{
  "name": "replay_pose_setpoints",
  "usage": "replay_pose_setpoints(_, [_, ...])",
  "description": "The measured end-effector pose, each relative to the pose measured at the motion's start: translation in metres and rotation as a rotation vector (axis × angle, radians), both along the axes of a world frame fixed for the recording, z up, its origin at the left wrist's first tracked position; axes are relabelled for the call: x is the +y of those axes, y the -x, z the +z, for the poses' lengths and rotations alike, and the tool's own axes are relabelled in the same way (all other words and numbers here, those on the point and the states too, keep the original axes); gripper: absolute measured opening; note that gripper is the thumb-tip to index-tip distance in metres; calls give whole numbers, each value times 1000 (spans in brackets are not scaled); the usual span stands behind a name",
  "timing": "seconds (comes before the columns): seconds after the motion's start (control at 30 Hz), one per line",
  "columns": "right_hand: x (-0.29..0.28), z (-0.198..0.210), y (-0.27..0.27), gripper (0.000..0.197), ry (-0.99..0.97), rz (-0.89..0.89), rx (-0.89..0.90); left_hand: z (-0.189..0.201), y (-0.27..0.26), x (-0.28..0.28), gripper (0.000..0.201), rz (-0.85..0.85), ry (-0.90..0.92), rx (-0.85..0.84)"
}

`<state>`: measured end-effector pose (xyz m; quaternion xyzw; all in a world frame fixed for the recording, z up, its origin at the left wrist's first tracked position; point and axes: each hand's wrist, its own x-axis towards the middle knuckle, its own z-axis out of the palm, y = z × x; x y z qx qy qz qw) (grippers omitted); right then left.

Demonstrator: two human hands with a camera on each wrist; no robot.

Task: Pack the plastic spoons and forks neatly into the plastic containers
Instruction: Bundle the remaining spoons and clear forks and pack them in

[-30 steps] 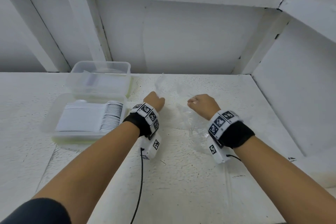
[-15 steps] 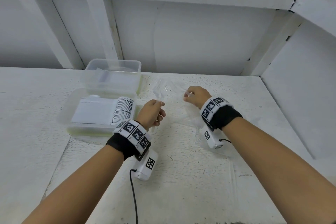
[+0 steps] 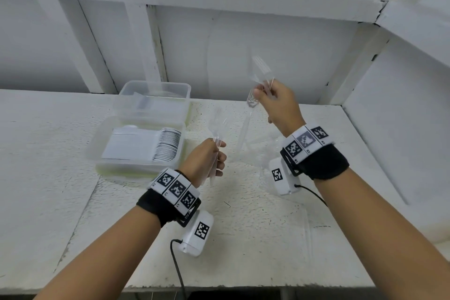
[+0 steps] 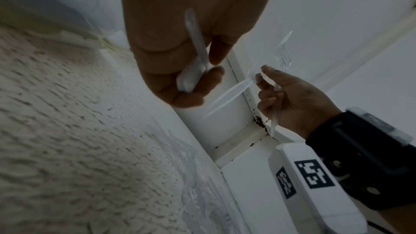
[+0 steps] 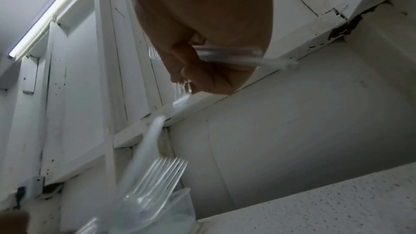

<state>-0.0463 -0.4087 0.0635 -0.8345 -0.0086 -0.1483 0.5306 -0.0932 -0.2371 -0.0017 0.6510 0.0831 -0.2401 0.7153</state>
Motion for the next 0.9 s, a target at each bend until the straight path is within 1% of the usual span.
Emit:
replay_pose_setpoints(0.1, [8,-8,17,13,-37,60,10,3,8,1,15,-1,40,23])
replay_pose_setpoints(0.17, [15,-19,26,4,-69,90,47,3,15,1,16,-11,22,6])
replay_pose_setpoints(0.27, [25,-38,38,9,-148,78,93,1,25,-1,27,-34,-43,-117])
replay_pose_setpoints(0.3, [27,-43,40,9,-171,62,100,0,27,-2,30,-32,-44,-132])
replay_pose_setpoints(0.4, [31,-57,48,4,-247,10,106,0,33,-2,33,-31,-22,-103])
replay_pose_setpoints(0.43, [32,-60,51,6,-253,-5,99,-1,35,-2,34,-34,-18,-98])
replay_pose_setpoints(0.57, [36,-68,58,35,-227,-51,94,-3,39,-1,39,-59,9,-102])
replay_pose_setpoints(0.6, [36,-69,60,41,-236,-47,108,-2,41,-1,40,-70,6,-104])
replay_pose_setpoints(0.63, [36,-70,61,42,-247,-38,126,-3,42,-1,41,-83,4,-101])
replay_pose_setpoints(0.77, [35,-71,66,32,-237,-20,158,-3,46,-1,43,-150,-6,-48])
replay_pose_setpoints(0.9, [36,-73,69,26,-235,4,183,-1,47,-2,40,-170,22,12])
